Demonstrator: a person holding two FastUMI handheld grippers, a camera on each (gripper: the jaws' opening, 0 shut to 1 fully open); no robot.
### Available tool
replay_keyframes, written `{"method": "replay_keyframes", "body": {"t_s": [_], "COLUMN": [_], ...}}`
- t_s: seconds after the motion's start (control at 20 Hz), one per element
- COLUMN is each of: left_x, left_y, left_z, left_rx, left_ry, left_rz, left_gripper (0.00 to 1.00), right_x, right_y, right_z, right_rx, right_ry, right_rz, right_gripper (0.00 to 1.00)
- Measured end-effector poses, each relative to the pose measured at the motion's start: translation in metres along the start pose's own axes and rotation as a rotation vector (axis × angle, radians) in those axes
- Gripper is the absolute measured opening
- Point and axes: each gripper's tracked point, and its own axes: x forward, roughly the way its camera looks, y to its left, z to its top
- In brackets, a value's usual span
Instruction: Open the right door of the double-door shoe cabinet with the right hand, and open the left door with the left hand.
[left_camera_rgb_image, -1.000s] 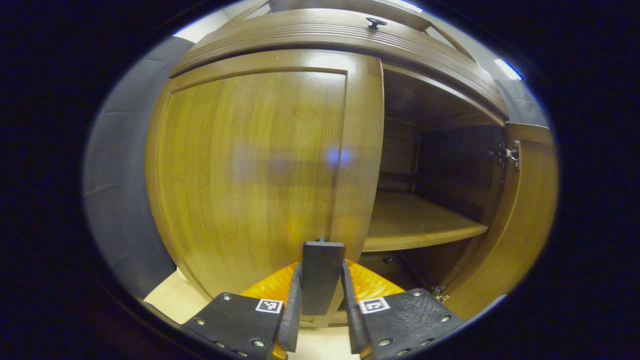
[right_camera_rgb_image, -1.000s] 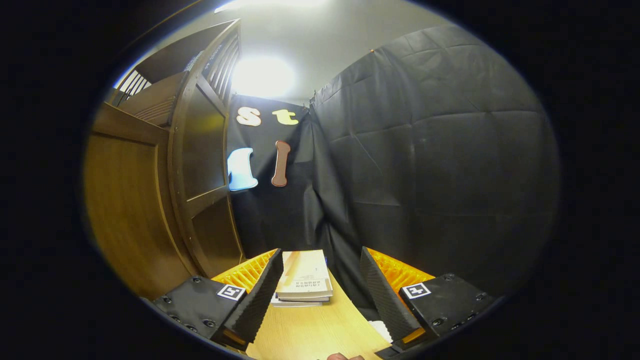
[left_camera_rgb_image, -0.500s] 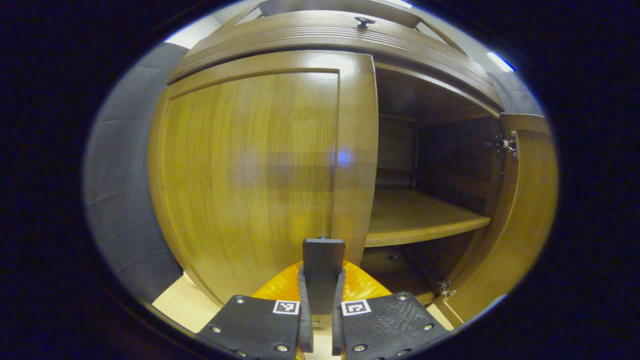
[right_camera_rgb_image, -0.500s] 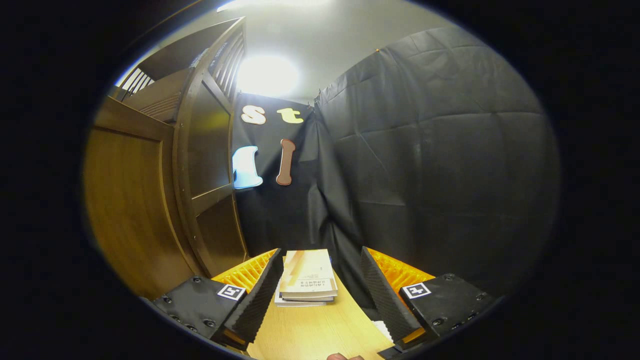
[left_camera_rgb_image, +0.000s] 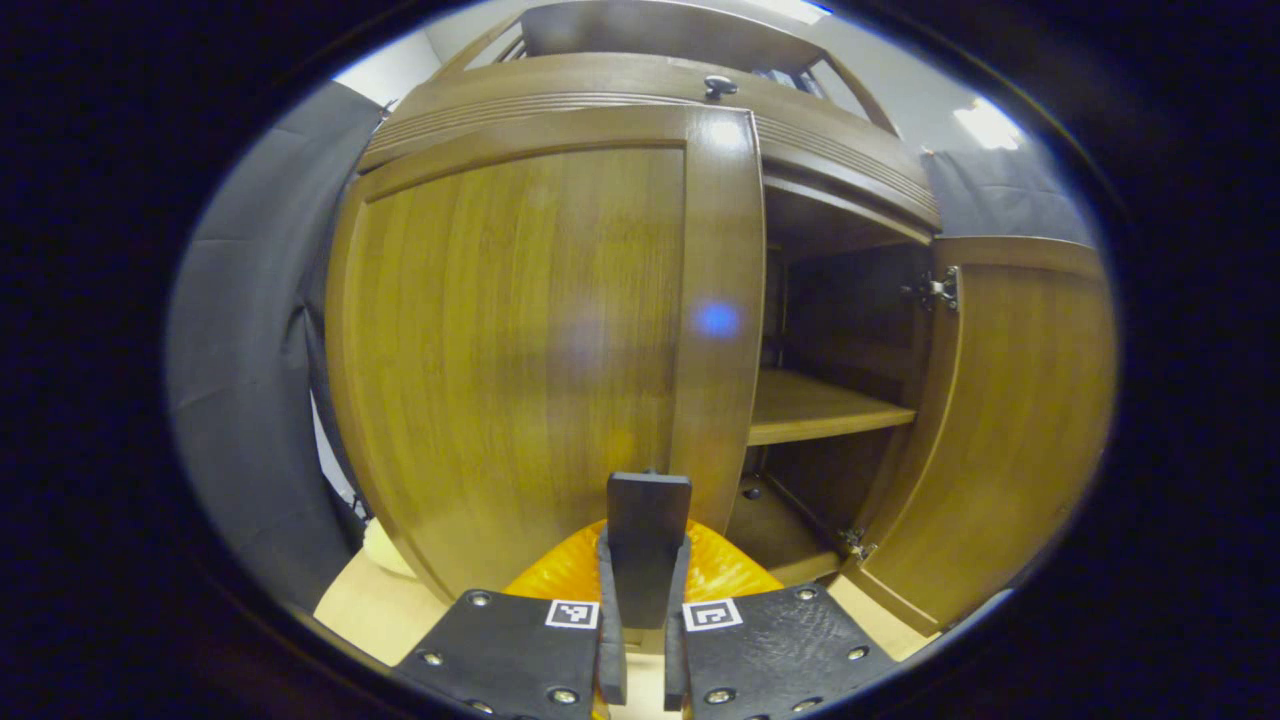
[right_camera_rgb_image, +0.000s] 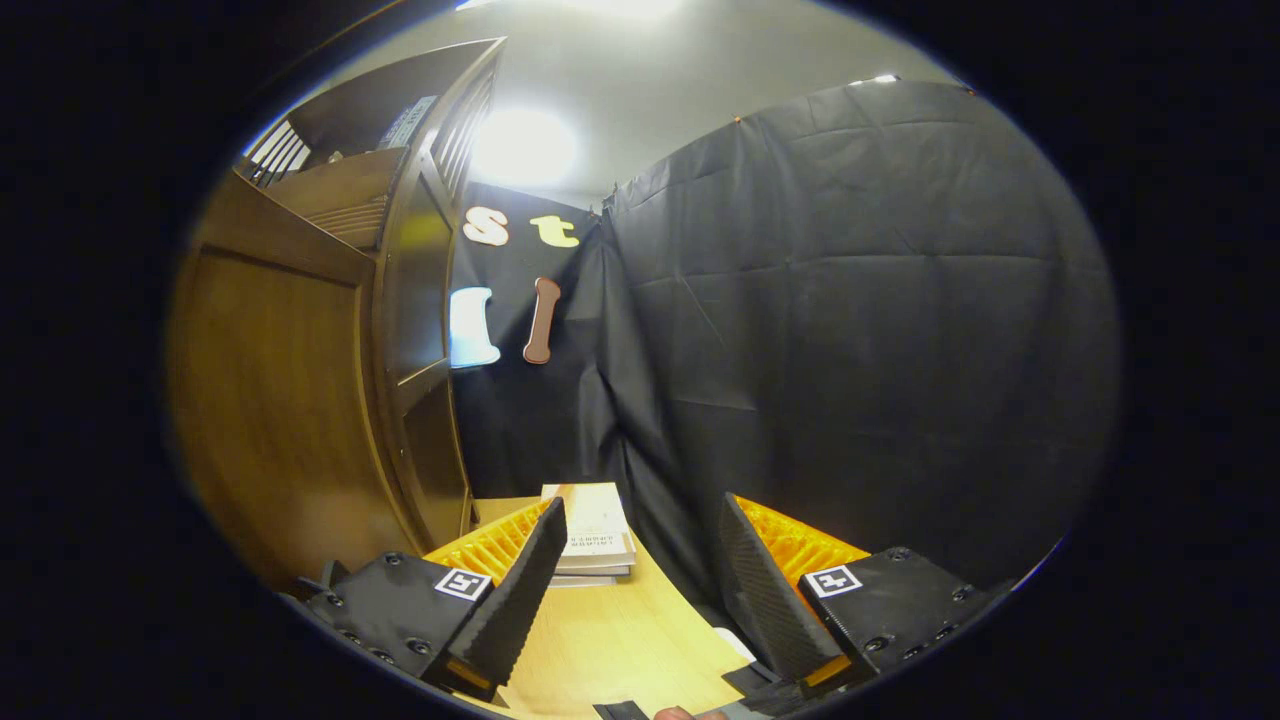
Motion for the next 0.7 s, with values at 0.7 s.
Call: {"method": "replay_keyframes", "body": {"t_s": [0.7], "left_x": [-0.115], "left_y": [0.065], "left_z": [-0.019], "left_rx": [0.026], "left_ry": [-0.013], "left_rz": [-0.007], "left_gripper": [0.16], "right_x": [-0.098], "right_y": [0.029], "right_z": [-0.022], "right_rx": [0.065], "right_ry": [-0.027], "right_rz": [-0.013], "right_gripper": [0.98]}}
